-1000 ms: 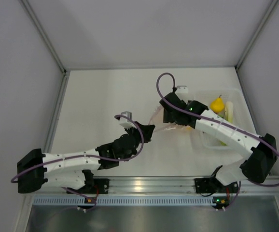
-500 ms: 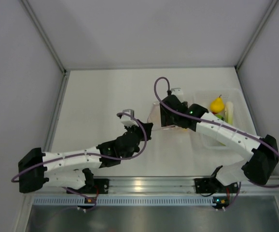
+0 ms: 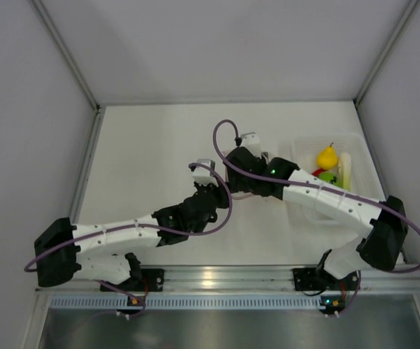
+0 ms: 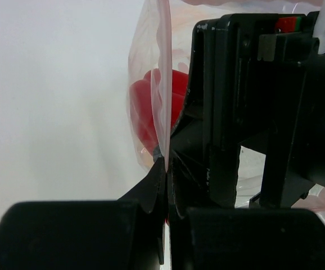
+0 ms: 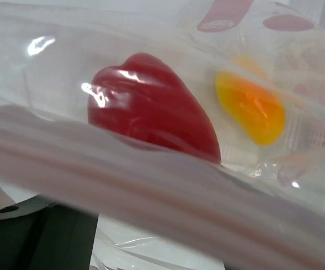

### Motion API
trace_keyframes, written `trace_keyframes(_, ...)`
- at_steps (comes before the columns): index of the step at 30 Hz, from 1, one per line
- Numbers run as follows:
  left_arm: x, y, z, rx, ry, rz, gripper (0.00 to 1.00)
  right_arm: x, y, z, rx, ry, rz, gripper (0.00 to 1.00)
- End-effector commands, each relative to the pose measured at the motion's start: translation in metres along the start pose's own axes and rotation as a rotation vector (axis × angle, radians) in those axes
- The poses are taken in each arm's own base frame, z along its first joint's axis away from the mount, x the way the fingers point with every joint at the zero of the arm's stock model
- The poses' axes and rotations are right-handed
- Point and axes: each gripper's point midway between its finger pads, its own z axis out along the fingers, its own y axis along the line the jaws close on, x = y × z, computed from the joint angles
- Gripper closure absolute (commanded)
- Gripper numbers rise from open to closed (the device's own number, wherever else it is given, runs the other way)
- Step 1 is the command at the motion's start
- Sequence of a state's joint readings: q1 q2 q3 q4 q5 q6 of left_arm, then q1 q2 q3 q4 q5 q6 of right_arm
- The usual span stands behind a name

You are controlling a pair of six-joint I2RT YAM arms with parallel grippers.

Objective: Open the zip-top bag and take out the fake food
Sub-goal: Pick up the fake vegetable from the zipper food storage bag.

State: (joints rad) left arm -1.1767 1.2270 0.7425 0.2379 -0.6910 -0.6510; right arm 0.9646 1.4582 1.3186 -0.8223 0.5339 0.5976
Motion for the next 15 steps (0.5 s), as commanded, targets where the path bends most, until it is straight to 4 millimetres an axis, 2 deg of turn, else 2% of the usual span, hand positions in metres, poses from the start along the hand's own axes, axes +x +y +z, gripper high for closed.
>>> trace_keyframes(1,-0.018,-0.033,-0.005,0.122,-0.017,-0.029,1.00,-0.030,0.017,-0.010,-0.030,-0.087,0.104,1.00)
trace_keyframes(6,-0.014,-0.021,-0.007,0.093,-0.020,-0.019,1.00,-0.036,0.019,-0.016,-0.044,-0.089,0.111,1.00)
trace_keyframes(15,-0.026,-0.036,-0.009,0.136,-0.038,-0.017,1.00,-0.020,0.034,-0.007,-0.055,-0.030,0.072,1.00)
